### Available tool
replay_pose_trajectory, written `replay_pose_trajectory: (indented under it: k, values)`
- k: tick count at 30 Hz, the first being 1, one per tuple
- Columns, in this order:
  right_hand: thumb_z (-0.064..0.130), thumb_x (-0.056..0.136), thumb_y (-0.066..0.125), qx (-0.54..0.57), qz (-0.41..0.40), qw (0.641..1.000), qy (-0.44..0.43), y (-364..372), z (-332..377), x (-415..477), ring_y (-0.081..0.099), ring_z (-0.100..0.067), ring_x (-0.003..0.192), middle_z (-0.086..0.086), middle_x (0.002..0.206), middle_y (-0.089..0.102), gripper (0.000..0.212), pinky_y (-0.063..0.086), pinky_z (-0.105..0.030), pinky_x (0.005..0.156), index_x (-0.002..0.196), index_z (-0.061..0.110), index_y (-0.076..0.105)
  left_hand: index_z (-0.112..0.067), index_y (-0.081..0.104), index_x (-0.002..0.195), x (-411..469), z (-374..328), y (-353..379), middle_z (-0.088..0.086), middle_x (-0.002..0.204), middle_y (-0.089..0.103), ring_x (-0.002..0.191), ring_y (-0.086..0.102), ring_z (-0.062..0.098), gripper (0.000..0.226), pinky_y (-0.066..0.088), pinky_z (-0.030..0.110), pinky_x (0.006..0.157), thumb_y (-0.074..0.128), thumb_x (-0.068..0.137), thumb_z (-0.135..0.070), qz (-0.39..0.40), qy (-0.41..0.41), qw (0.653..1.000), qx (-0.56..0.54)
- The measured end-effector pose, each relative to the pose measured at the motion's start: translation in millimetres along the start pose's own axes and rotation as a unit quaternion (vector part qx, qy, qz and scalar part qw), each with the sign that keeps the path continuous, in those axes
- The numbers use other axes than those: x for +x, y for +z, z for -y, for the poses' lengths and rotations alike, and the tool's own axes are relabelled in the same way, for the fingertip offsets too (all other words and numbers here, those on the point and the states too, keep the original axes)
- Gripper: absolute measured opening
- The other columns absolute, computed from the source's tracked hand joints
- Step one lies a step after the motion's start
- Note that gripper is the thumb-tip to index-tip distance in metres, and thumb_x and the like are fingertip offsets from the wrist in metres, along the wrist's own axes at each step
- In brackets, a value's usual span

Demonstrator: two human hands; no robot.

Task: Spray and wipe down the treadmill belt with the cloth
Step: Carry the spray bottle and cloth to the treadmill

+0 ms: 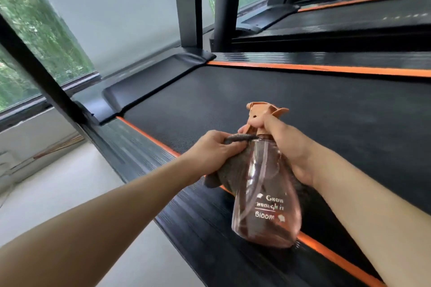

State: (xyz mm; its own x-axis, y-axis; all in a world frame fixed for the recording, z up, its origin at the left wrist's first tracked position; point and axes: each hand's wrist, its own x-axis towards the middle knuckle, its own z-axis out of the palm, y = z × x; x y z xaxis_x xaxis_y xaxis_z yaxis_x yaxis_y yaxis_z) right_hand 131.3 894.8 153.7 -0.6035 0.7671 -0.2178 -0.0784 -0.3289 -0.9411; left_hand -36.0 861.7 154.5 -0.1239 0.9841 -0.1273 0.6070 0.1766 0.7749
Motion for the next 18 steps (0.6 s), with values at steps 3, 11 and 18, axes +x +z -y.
replay_pose_trajectory:
  k: [3,11,18]
  values:
    - [0.032,0.096,0.051,0.002,-0.038,0.999,-0.008,17,5,21,0.062,-0.027,0.093,-0.016,0.103,0.069,0.033,0.050,-0.038,0.092,0.107,0.009,0.072,-0.012,0.077,0.085,7,27,-29,-0.006,0.066,0.067,0.060,0.059,0.004,0.026,0.049,0.021,0.061,0.062,0.096,-0.029,-0.020,0.012,0.999,-0.036]
    - [0.022,0.103,0.047,-0.120,-0.104,0.984,-0.087,103,28,91,0.073,-0.022,0.074,-0.010,0.127,0.064,0.022,0.053,-0.027,0.065,0.100,0.009,0.064,-0.013,0.067,0.091,32,119,-157,0.010,0.079,0.068,0.069,0.068,0.026,0.027,0.055,0.041,0.067,0.058,0.094,-0.038,-0.190,-0.096,0.902,-0.375]
    - [0.032,0.096,0.054,-0.194,-0.040,0.978,0.060,216,29,162,0.059,-0.024,0.050,-0.015,0.110,0.072,0.028,0.047,-0.025,0.048,0.108,0.009,0.065,-0.019,0.060,0.103,56,201,-235,0.006,0.096,0.065,0.079,0.064,0.024,0.040,0.054,0.036,0.062,0.048,0.097,-0.057,-0.222,-0.212,0.880,-0.362]
